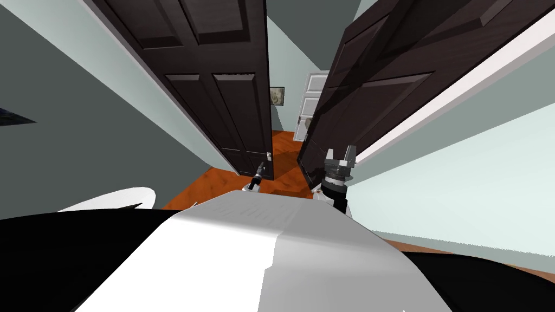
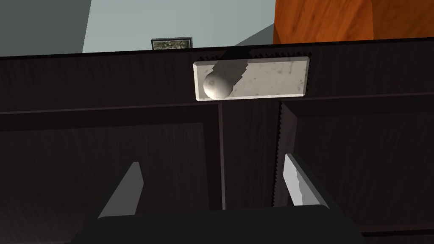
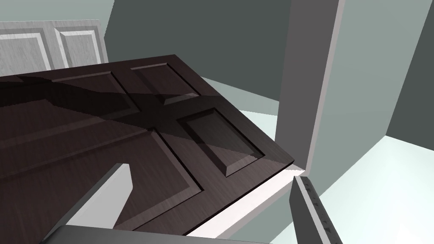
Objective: Push the door open
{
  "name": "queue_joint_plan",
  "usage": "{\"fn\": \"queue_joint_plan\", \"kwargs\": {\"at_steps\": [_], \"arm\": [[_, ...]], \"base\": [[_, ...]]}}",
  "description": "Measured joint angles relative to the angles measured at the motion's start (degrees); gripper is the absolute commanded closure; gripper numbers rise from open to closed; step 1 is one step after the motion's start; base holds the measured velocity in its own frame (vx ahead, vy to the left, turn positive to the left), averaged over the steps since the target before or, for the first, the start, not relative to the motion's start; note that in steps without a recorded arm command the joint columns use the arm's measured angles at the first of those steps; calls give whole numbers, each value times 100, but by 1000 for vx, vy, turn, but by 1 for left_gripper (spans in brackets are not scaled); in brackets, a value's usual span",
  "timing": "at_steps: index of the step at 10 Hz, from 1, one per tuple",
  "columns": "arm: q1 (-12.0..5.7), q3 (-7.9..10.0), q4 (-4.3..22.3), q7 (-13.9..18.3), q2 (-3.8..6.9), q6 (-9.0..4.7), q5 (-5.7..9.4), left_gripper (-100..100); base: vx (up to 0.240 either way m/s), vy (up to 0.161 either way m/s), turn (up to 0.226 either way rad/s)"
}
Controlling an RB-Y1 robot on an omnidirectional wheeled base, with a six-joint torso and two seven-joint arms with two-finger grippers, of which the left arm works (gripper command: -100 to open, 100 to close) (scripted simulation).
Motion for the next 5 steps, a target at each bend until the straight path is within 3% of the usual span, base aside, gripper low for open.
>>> {"fn": "queue_joint_plan", "kwargs": {"at_steps": [5], "arm": [[-17, 57, 52, -24, 14, -21, 22, -100]], "base": [[202, -26, -27]]}}
